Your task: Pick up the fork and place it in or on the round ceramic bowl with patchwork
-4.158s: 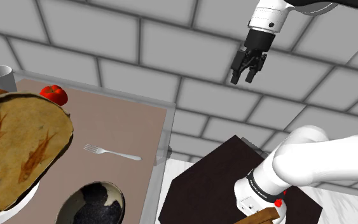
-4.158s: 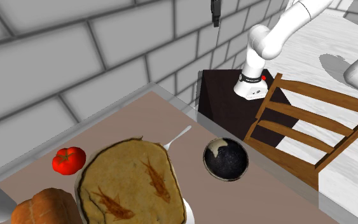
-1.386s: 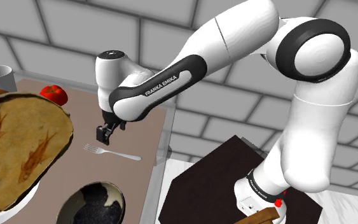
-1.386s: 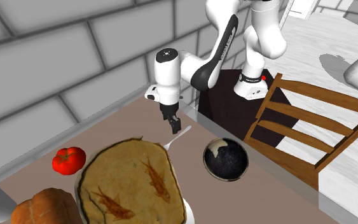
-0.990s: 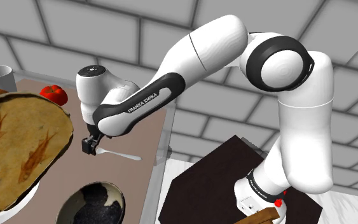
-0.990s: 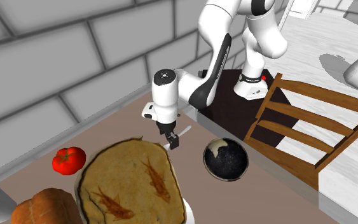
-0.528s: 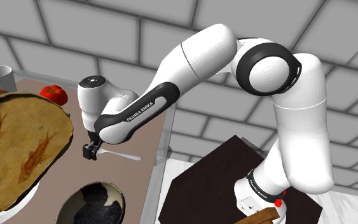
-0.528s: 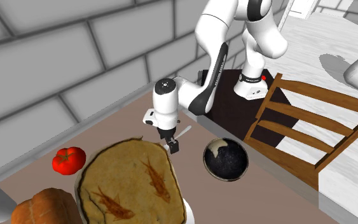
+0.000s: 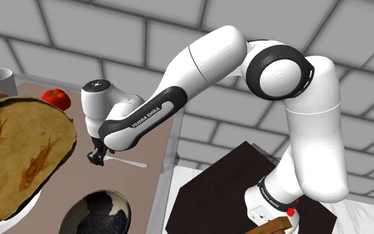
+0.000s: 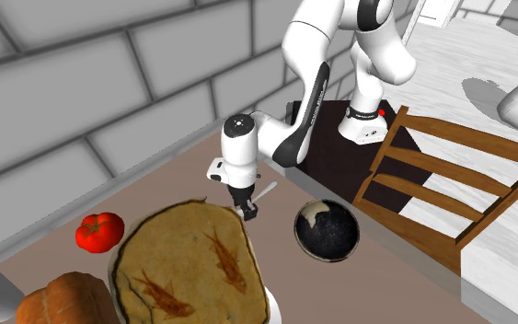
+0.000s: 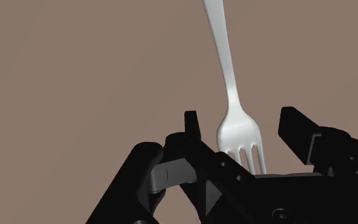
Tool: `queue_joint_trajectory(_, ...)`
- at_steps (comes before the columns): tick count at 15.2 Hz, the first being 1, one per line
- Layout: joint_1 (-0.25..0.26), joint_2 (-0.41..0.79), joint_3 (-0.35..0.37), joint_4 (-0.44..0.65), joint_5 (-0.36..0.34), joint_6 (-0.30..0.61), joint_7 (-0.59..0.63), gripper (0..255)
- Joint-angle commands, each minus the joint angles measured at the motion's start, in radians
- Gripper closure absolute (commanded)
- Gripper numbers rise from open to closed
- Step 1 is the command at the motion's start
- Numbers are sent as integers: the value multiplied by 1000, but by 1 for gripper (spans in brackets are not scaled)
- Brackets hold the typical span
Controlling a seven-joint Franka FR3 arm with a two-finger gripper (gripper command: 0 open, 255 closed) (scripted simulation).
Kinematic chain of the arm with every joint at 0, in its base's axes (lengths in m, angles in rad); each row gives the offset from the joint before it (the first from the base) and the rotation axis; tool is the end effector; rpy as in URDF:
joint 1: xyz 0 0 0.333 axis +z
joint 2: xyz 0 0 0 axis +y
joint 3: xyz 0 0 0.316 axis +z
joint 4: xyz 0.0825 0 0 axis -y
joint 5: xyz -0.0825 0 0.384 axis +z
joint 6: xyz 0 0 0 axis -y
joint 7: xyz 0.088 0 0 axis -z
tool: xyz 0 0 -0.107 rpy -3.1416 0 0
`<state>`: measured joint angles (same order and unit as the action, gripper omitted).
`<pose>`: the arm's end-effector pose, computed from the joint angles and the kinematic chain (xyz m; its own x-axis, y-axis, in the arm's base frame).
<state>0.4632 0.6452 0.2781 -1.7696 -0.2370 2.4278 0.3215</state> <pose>0.5013 0.4368 0.2119 0.8575 0.5127 0.0430 0.5138 -0.8578 -0.0179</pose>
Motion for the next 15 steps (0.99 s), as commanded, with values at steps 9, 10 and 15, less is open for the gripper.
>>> queue_joint_trajectory(9,0,0,0,0,0,0,0,255)
queue_joint_trajectory(10,-2,-9,3,-1,3,-9,-2,255)
queue_joint_trajectory(15,-11,-55,16,-1,19,-53,-11,255)
